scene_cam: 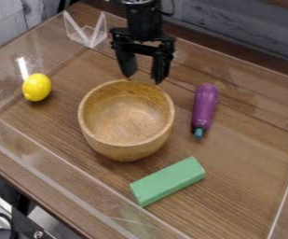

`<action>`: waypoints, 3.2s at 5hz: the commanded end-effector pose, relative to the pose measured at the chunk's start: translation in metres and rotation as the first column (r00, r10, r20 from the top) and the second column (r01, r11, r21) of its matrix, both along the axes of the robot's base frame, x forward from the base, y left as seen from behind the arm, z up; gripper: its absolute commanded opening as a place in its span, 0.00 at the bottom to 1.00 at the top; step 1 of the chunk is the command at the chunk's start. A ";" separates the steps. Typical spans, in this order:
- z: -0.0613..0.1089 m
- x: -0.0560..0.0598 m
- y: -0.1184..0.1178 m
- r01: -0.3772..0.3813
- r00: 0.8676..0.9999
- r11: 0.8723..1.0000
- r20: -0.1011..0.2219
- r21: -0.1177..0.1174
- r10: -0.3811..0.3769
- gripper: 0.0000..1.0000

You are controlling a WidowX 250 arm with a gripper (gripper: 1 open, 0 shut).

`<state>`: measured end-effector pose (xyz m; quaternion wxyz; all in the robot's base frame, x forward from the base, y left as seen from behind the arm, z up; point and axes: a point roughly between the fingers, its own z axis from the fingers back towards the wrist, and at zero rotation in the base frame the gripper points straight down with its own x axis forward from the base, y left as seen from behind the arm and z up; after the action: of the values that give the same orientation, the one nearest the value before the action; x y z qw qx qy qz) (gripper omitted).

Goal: Put the purple eggplant in the brown bowl

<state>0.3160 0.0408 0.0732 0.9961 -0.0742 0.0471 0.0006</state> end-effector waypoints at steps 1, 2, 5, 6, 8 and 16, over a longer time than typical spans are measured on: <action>0.027 0.007 -0.017 0.024 0.994 1.000 0.102 0.007 -0.024 1.00; 0.029 0.011 -0.034 0.044 0.991 0.999 0.129 -0.003 -0.044 1.00; 0.023 0.023 -0.068 0.066 0.985 0.998 0.162 -0.022 -0.062 1.00; 0.016 0.027 -0.074 0.064 0.985 0.998 0.160 -0.020 -0.060 1.00; -0.002 0.031 -0.080 0.061 0.987 0.998 0.148 0.002 -0.060 1.00; -0.026 0.038 -0.084 0.038 0.992 0.998 0.121 0.039 -0.043 0.00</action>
<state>0.3429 -0.0410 0.0321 0.9981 -0.0553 0.0175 -0.0217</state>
